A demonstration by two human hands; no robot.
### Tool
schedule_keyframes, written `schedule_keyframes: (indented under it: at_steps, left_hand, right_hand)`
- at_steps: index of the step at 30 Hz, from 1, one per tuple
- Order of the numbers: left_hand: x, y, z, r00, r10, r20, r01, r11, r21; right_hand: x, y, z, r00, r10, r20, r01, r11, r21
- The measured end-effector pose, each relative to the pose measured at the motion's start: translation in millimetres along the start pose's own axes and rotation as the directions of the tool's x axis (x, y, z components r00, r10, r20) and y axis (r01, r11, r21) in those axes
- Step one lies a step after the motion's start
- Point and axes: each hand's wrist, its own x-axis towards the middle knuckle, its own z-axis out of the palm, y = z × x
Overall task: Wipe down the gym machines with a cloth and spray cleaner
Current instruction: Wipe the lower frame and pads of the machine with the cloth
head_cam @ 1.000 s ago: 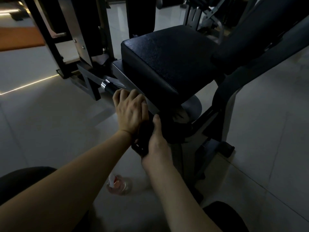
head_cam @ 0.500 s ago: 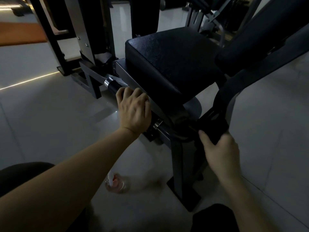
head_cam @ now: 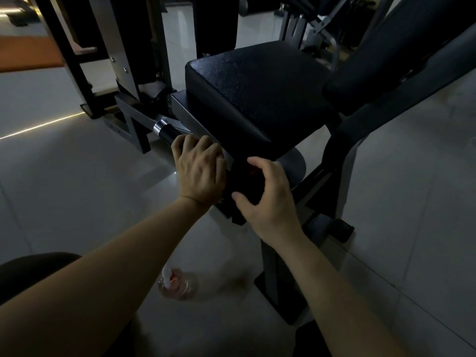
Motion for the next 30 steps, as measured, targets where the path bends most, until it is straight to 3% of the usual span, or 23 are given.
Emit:
schedule_keyframes:
  at_steps: [4, 7, 11, 15, 19, 21, 27, 30]
  left_hand:
    - [0.2, -0.7, -0.3, 1.000, 0.001, -0.005, -0.001, 1.000, 0.012]
    - [0.2, -0.1, 0.3, 1.000, 0.004, -0.010, -0.004, 1.000, 0.001]
    - [-0.9, 0.3, 1.0, 1.000, -0.012, -0.007, 0.012, 1.000, 0.001]
    - [-1.4, 2.7, 2.6, 1.000, -0.015, -0.023, 0.014, 1.000, -0.004]
    - [-2.5, 0.3, 2.4, 1.000, -0.030, -0.004, 0.030, 1.000, 0.002]
    - [-2.2, 0.5, 2.2, 0.999, -0.037, 0.007, 0.037, 0.999, 0.018]
    - [-0.3, -0.1, 3.1, 0.999, -0.037, -0.003, 0.038, 0.999, 0.027]
    - [-0.8, 0.9, 3.4, 0.999, -0.036, -0.012, 0.037, 0.999, 0.032]
  right_hand:
    - [-5.7, 10.4, -10.4, 0.987, -0.034, 0.158, 0.105, 0.878, -0.466]
    - [-18.0, 37.6, -37.6, 0.978, -0.141, 0.156, 0.207, 0.783, -0.586]
    - [-33.3, 60.5, -47.2, 0.968, -0.224, 0.113, 0.244, 0.737, -0.631]
    - [-21.8, 45.7, -17.2, 0.954, -0.279, 0.109, 0.292, 0.788, -0.542]
    - [-11.9, 10.0, 20.1, 0.985, -0.170, -0.020, 0.133, 0.837, -0.531]
    - [-10.7, 6.9, 22.0, 0.984, -0.178, -0.034, 0.129, 0.819, -0.559]
    - [-12.3, 68.5, -44.3, 0.871, -0.445, 0.207, 0.470, 0.633, -0.615]
    - [4.5, 112.3, -76.0, 0.837, -0.438, 0.329, 0.533, 0.514, -0.672]
